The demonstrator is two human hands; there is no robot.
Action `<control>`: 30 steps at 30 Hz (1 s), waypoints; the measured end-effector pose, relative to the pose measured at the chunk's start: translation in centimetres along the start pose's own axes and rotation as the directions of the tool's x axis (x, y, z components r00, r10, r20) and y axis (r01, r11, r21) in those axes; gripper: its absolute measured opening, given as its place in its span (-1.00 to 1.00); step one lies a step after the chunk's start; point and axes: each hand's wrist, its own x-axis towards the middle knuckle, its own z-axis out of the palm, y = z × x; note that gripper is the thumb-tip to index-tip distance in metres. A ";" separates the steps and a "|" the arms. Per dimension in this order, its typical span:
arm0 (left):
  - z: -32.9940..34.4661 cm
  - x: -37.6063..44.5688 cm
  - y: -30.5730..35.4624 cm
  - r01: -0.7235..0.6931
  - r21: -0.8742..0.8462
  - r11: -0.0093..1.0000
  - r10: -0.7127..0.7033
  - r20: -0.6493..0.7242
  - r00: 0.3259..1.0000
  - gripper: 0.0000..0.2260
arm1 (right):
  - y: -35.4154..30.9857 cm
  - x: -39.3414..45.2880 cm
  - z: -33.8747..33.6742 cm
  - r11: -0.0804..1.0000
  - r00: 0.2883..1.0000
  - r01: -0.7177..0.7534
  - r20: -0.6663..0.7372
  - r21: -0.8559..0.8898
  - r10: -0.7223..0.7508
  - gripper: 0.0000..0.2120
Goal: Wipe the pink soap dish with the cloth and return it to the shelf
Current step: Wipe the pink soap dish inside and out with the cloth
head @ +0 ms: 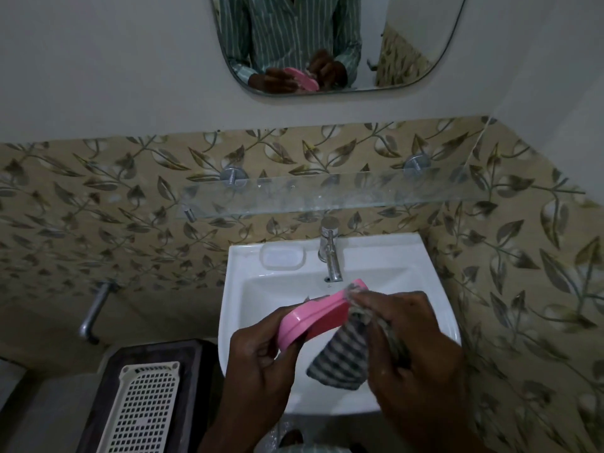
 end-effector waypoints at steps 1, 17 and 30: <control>-0.1 -0.1 0.2 -0.005 0.006 1.000 0.005 -0.009 1.000 -0.71 | 0.2 0.2 -0.4 0.999 0.999 -0.046 -0.009 0.021 0.046 -0.76; 0.3 -0.4 0.9 -0.042 0.015 0.999 0.042 -0.038 0.998 -0.59 | -2.1 -0.2 1.2 0.996 1.000 0.018 -0.014 0.087 -0.017 -0.78; 0.0 0.3 0.3 -0.019 0.036 0.999 0.020 -0.021 1.000 -0.65 | -2.4 -0.4 2.4 0.997 0.995 0.056 0.076 0.049 -0.060 -0.79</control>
